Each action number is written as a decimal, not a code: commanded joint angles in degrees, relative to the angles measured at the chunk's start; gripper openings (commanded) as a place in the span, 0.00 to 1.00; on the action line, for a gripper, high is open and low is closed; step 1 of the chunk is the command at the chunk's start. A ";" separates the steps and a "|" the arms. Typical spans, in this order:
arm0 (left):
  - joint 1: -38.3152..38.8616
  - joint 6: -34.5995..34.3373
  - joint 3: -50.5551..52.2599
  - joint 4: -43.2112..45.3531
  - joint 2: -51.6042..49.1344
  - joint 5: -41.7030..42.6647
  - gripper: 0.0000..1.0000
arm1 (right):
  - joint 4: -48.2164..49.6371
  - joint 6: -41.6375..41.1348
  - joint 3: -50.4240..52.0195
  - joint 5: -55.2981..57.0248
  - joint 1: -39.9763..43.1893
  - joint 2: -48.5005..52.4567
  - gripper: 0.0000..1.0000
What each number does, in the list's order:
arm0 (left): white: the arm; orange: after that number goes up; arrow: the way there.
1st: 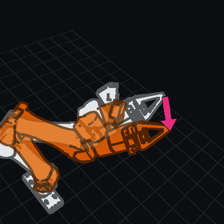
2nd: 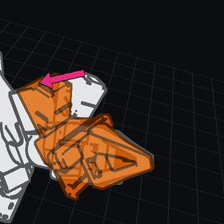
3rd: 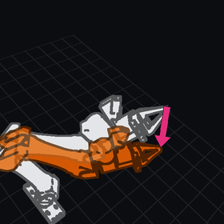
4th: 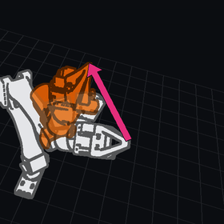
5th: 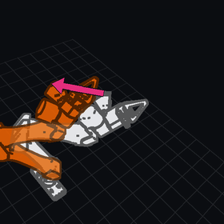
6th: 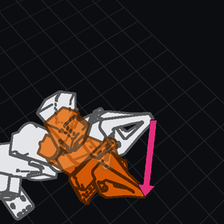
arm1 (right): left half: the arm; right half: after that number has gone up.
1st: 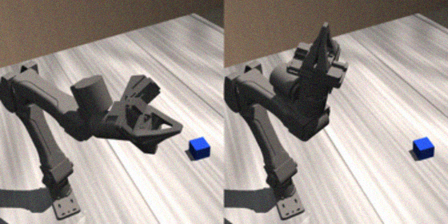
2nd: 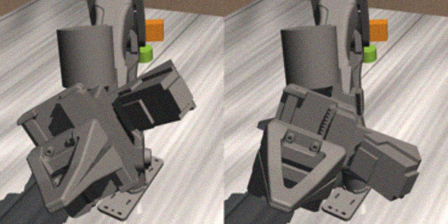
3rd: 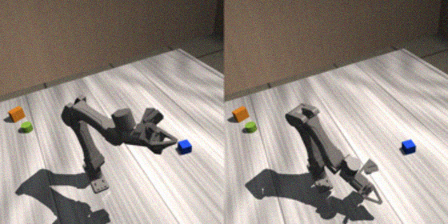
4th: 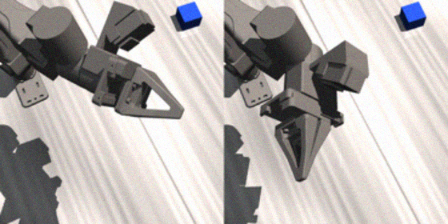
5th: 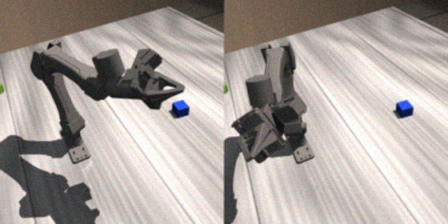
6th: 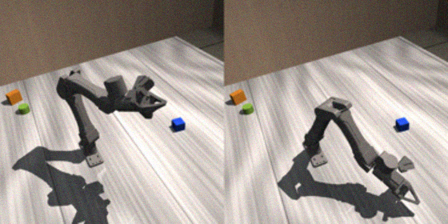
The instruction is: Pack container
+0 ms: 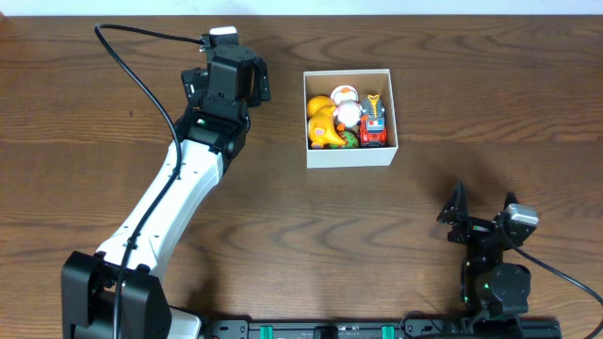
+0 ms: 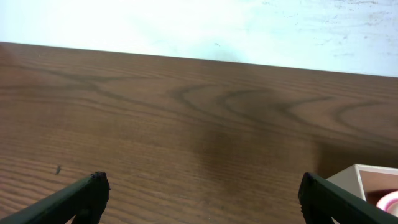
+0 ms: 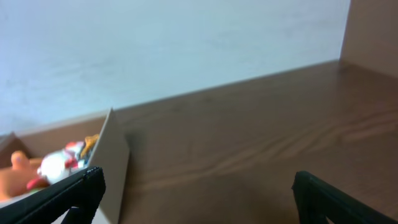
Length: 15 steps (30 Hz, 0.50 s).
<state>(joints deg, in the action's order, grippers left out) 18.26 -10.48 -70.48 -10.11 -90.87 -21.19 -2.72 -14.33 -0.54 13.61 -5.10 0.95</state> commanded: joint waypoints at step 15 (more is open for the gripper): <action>-0.13 0.28 -0.79 -0.09 0.28 -0.52 0.98 | -0.48 5.20 0.22 -3.54 0.96 -0.63 0.99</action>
<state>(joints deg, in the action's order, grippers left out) 18.26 -10.50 -70.48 -10.11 -90.87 -21.19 -2.98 -10.41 -0.49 10.85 -4.71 0.84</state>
